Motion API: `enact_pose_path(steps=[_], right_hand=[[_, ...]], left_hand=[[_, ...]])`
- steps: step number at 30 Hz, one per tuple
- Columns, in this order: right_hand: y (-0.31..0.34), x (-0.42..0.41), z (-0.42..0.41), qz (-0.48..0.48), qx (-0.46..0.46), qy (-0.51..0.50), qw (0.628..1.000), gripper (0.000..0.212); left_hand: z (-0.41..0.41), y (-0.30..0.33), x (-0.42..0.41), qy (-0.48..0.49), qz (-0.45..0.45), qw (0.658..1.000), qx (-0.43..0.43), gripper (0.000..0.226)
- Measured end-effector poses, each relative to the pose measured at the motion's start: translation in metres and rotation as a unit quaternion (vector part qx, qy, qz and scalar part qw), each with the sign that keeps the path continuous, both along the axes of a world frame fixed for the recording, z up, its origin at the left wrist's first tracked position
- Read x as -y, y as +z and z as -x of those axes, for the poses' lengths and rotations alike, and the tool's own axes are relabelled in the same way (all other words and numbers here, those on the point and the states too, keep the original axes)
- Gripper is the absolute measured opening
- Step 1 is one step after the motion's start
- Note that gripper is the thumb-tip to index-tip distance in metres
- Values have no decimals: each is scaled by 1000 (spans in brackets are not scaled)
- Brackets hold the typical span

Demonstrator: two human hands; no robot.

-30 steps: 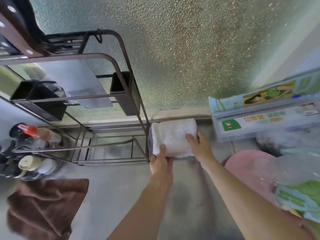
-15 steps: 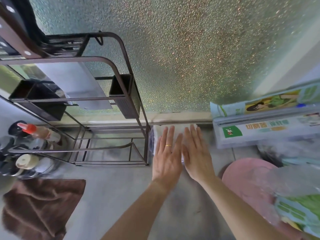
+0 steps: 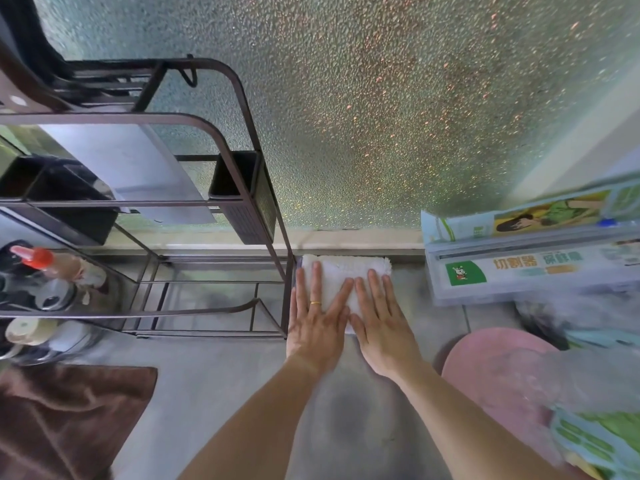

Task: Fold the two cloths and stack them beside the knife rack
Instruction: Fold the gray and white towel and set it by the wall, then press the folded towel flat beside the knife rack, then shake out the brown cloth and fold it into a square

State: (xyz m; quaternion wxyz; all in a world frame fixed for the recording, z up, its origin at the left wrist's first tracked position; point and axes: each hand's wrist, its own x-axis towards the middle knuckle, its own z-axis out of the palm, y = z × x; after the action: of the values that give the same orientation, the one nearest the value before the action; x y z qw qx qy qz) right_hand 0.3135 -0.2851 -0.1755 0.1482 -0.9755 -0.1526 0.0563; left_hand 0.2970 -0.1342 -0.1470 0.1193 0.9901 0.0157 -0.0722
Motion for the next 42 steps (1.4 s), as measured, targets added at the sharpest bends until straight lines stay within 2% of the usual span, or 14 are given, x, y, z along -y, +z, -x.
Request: enact_pose_path(steps=[6,10,12,14,16,19,21,27,31,33,38,42], right_hand=[[7,-5,-2,22,-28,-18,999,68],[37,-13,1,51,-36,-49,997,67],[58,-21,19,39,-4,-73,997,64],[78,-35,49,15,29,-88,996,65],[94,-56,86,-29,29,-100,994,64],[104,-105,147,-107,2,-127,986,63],[104,-146,189,-141,-24,-134,981,64],[96,-282,266,-166,-98,-85,977,64],[91,-352,270,-176,-159,-48,970,57],[84,-374,257,-185,-156,-58,969,52],[66,-399,199,-120,-103,-68,985,45],[47,-400,168,5,-81,9,997,53]], left_hand=[[-4,2,2,0,4,1000,-6,58],[8,21,1,-23,53,998,38,60],[23,30,-5,-68,58,994,63,59],[42,37,-19,-129,23,989,76,54],[71,49,-41,-134,58,987,67,52],[136,82,-91,-45,171,983,44,50],[181,96,-137,7,199,978,67,39],[278,93,-298,122,118,980,101,26],[306,73,-379,208,115,967,86,22],[314,63,-398,208,125,968,57,23],[324,31,-377,98,114,987,-61,46],[314,11,-362,86,93,991,-33,41]])
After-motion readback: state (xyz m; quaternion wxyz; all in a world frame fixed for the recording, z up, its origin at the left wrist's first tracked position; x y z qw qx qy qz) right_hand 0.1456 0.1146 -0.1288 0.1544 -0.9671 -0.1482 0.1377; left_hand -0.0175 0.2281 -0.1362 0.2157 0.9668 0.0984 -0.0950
